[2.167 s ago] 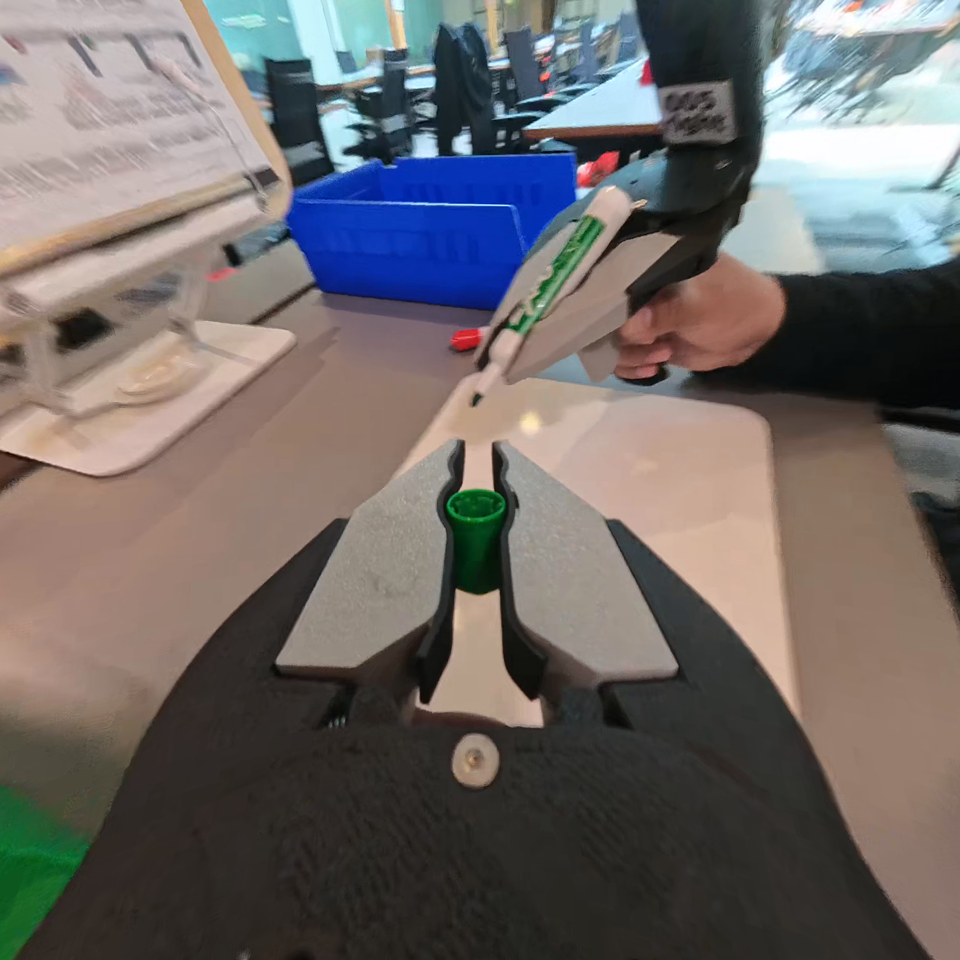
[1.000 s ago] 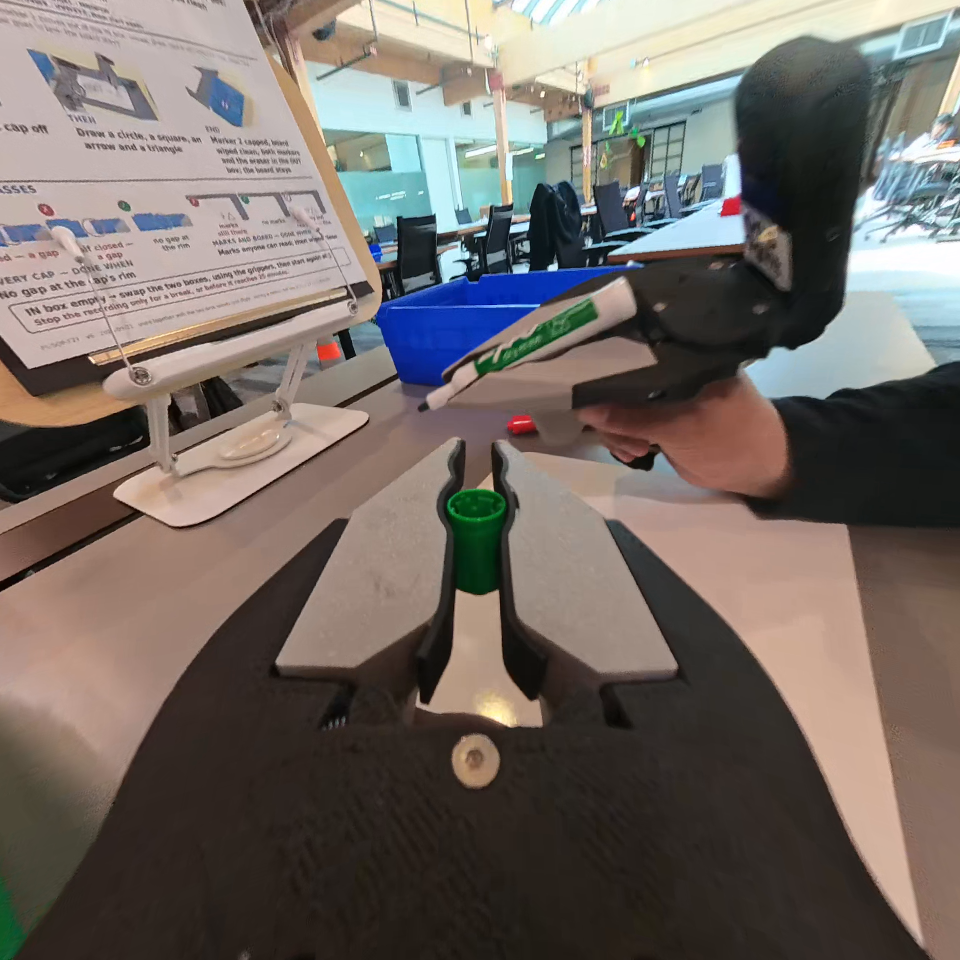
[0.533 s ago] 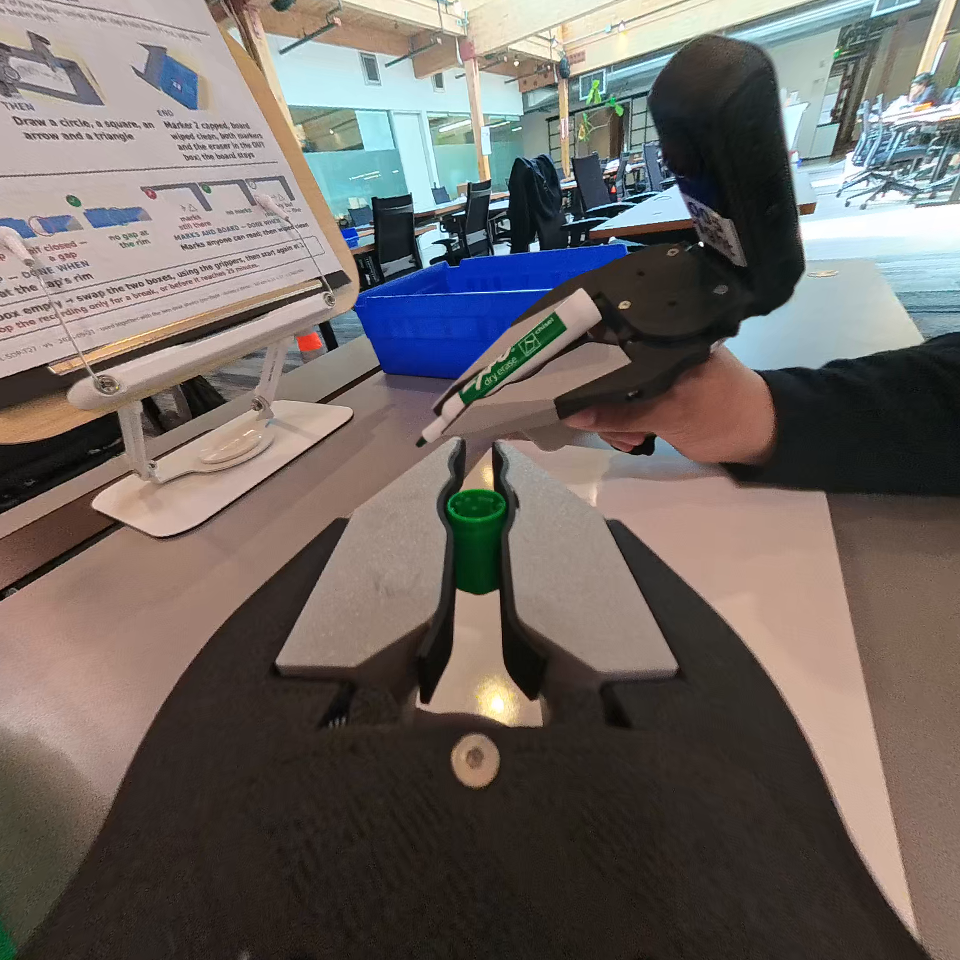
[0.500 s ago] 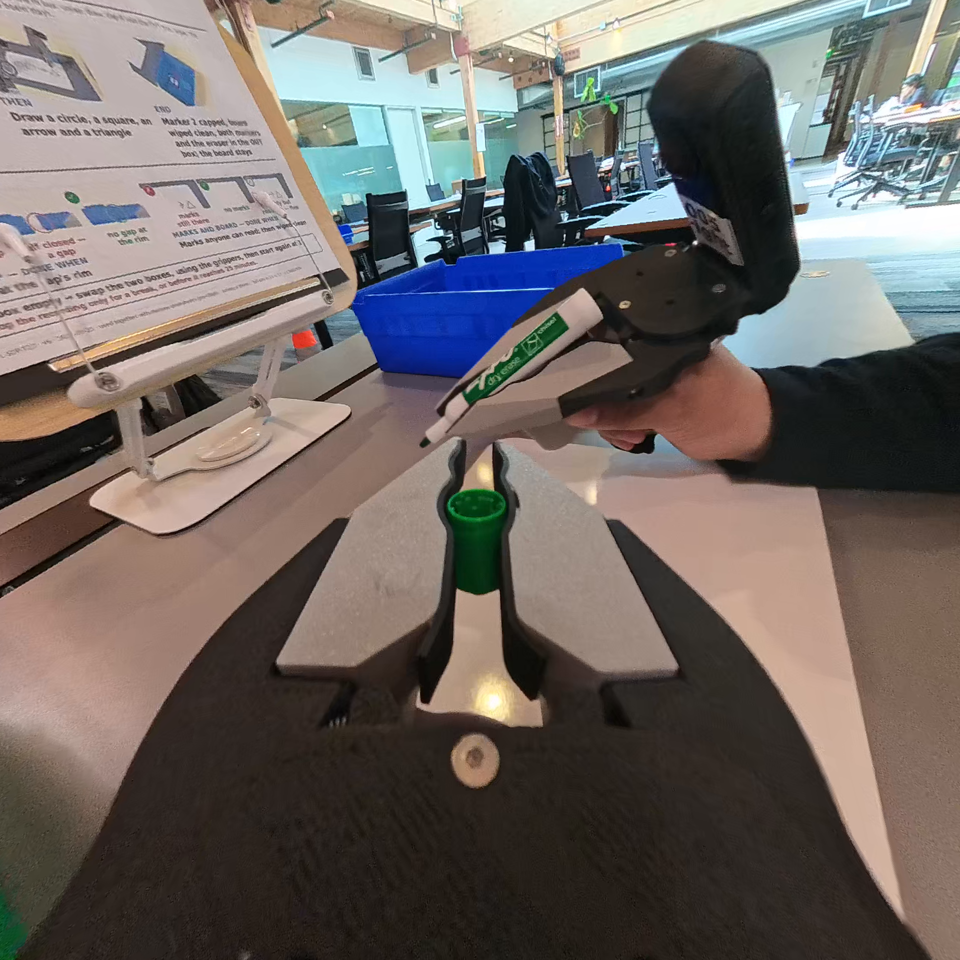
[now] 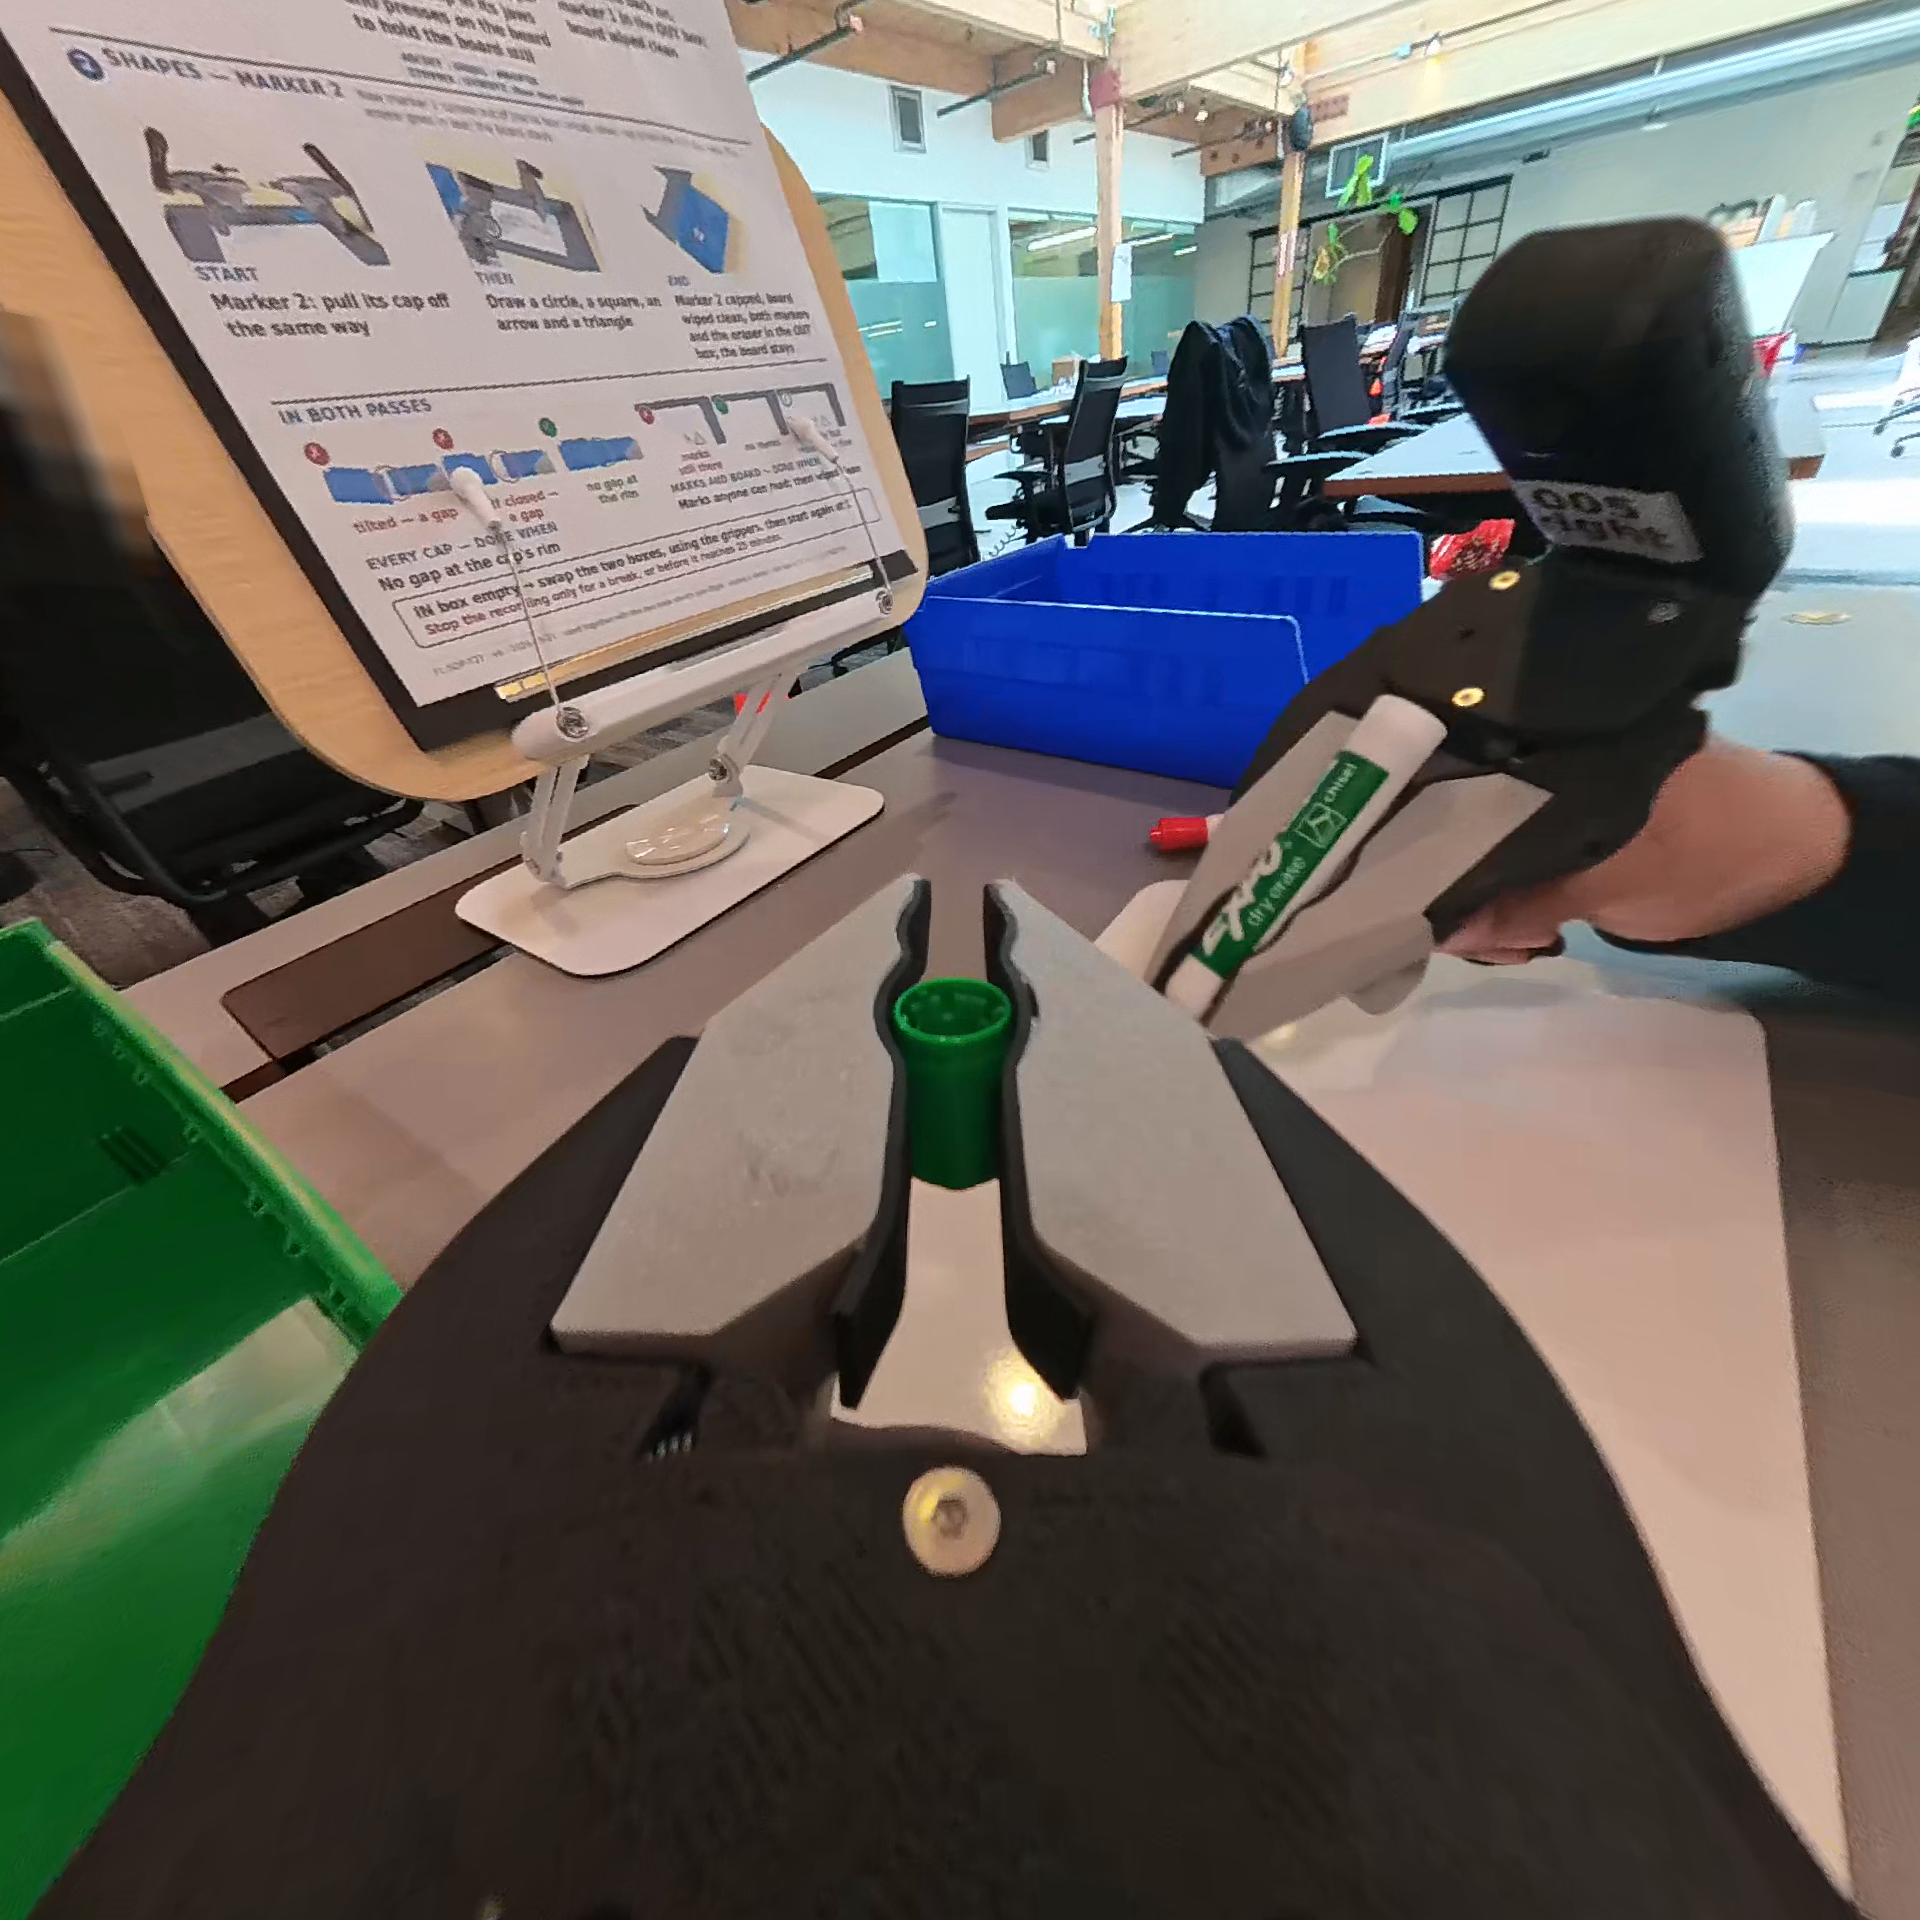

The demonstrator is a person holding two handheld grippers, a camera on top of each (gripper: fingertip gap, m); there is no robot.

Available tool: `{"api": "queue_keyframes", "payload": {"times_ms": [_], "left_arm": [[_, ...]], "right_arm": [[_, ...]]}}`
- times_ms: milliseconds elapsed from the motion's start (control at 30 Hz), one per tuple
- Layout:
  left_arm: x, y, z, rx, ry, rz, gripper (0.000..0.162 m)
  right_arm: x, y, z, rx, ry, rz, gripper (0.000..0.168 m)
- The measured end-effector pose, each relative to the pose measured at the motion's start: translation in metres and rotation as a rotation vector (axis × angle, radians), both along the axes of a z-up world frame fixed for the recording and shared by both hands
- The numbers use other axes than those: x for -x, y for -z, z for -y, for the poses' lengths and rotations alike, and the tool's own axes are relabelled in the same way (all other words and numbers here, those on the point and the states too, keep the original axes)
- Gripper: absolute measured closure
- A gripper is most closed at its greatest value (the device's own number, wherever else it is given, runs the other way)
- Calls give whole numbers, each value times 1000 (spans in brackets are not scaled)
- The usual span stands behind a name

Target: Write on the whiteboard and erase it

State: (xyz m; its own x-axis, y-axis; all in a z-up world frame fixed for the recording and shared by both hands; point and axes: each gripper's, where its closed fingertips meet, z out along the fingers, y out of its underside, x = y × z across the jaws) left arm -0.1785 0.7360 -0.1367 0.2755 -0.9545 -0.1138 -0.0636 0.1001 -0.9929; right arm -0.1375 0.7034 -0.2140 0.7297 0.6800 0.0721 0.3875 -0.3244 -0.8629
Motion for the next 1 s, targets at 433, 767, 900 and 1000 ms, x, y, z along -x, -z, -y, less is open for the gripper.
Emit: {"api": "queue_keyframes", "payload": {"times_ms": [433,767,900,1000], "left_arm": [[30,-11,-37,66,-170,49,153],[38,-12,-47,82,-221,65,153],[41,-13,-50,90,-237,73,153],[43,-14,-52,106,-236,83,153]], "right_arm": [[78,16,-5,235,-233,125,153],[92,31,-17,384,-286,126,153],[98,17,-6,298,-397,72,153],[90,20,-6,320,-361,46,153]]}}
